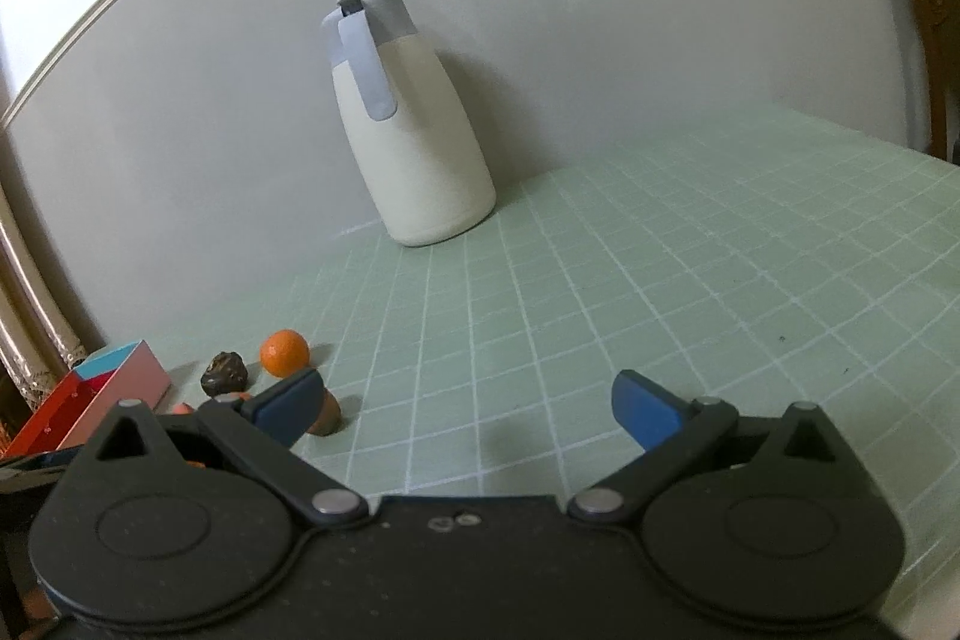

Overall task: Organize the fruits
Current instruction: 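Move the left gripper back toward the remaining fruits, then grasp the large mandarin with the left gripper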

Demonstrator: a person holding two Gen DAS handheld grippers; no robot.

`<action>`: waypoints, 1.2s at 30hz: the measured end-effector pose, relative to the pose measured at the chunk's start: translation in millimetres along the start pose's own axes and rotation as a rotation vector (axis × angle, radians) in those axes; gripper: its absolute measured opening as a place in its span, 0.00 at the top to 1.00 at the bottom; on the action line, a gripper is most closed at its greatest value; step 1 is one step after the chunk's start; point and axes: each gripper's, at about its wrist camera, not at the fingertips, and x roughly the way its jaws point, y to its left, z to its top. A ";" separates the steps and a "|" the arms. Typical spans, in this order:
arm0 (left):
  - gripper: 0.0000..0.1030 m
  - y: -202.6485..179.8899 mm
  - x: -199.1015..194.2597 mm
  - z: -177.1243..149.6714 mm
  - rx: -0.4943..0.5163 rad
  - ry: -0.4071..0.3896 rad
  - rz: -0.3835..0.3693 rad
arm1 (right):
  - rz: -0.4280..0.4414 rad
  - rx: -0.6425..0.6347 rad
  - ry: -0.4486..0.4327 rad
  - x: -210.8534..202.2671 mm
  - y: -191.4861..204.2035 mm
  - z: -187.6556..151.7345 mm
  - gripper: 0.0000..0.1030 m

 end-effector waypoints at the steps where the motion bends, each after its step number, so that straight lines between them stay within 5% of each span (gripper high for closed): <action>1: 0.27 0.3 2.2 -0.4 -0.005 0.003 -0.004 | 0.003 -0.001 0.005 0.4 0.2 -0.4 0.00; 9: 0.29 -3.8 12.0 -5.0 -0.009 0.018 -0.060 | 0.003 -0.054 0.013 4.2 10.6 -4.0 0.00; 13: 0.48 -6.0 21.1 -11.4 -0.014 0.055 -0.092 | 0.012 -0.061 0.017 6.0 14.3 -4.6 0.00; 21: 0.48 -7.4 22.8 -11.4 -0.016 0.040 -0.075 | 0.020 -0.036 0.029 10.8 13.7 -4.4 0.00; 23: 0.43 -7.8 22.2 -9.8 -0.011 0.029 -0.068 | 0.026 -0.031 0.039 13.0 13.7 -4.5 0.00; 25: 0.19 -9.4 17.8 -8.7 0.001 -0.002 -0.041 | 0.032 -0.031 0.046 14.3 14.8 -5.0 0.00; 32: 0.17 -16.2 15.1 -5.4 0.030 -0.032 -0.076 | 0.041 -0.046 0.059 17.8 20.2 -6.8 0.00; 36: 0.42 -14.8 19.2 -5.1 0.012 -0.010 -0.103 | 0.039 -0.049 0.069 20.1 20.9 -8.2 0.00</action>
